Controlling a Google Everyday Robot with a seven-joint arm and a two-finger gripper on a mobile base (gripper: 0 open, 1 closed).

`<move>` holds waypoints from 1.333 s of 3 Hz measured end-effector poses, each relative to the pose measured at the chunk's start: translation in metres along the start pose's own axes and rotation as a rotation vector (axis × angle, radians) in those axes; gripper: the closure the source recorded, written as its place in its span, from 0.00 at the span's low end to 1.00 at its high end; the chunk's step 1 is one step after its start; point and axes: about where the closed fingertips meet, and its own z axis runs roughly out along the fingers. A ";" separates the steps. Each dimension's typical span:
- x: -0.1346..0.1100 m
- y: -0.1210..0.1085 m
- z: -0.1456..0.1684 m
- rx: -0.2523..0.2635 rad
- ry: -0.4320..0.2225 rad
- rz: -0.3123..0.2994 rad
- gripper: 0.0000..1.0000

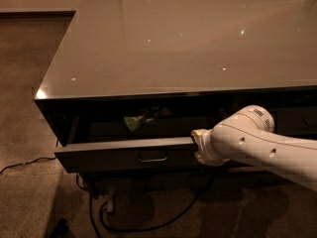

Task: Open top drawer

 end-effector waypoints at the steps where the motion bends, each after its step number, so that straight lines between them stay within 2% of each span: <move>1: 0.000 -0.002 -0.004 0.000 0.000 0.000 0.12; 2: -0.008 0.004 -0.007 0.006 0.016 -0.081 0.00; 3: -0.008 0.004 -0.008 0.011 0.010 -0.080 0.00; 4: -0.016 -0.009 -0.008 0.053 -0.047 -0.076 0.00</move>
Offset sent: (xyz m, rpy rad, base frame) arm -0.0175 0.0127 0.0040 -0.0986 -0.0415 0.1511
